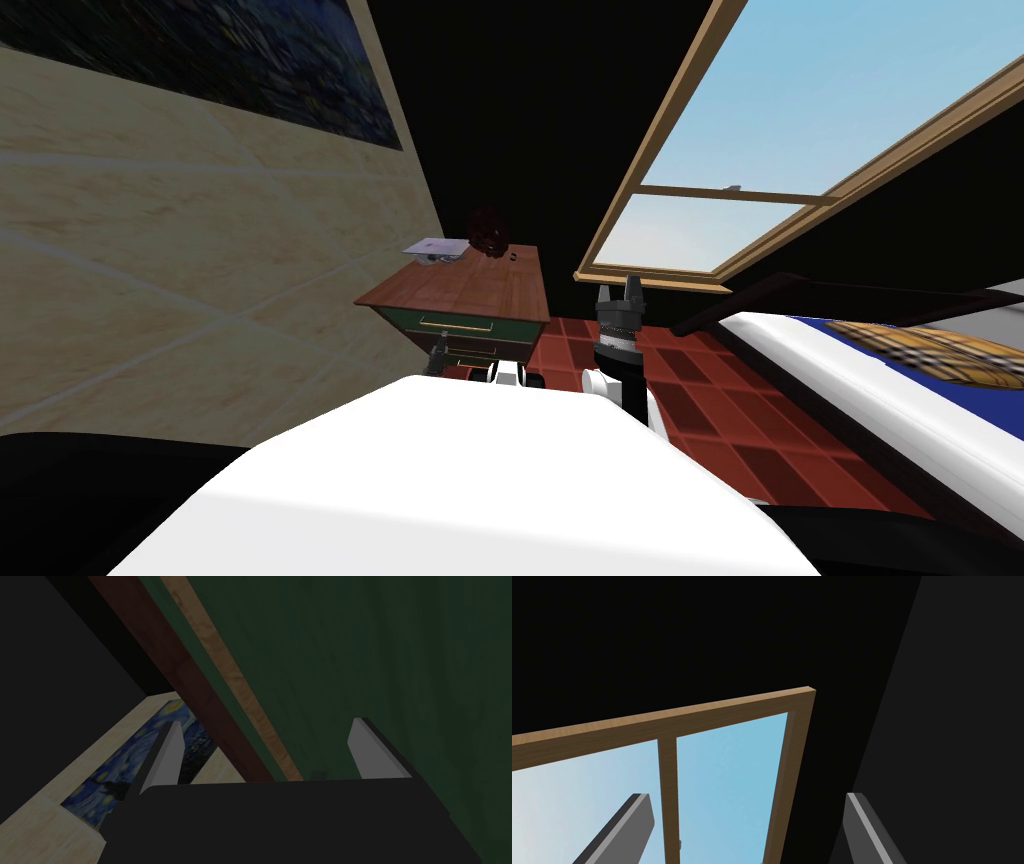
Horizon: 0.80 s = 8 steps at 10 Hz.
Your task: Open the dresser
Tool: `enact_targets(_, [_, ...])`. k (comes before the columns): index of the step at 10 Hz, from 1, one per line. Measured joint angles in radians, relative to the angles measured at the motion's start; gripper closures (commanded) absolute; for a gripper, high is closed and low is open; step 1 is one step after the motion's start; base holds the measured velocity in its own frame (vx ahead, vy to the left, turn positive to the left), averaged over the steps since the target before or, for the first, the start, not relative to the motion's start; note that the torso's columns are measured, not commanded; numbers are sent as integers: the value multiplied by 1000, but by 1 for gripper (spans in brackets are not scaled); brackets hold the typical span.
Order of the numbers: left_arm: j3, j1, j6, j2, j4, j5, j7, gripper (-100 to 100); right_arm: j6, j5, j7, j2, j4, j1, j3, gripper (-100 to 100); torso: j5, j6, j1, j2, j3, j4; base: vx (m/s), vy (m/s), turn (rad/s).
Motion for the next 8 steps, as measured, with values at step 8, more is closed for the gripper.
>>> enact_targets(8, [15,-52,119,28,-66,25,46,-100,0,0,0,0,0,0,0,0,0,0,0,-1,-1,0,-43,40,20])
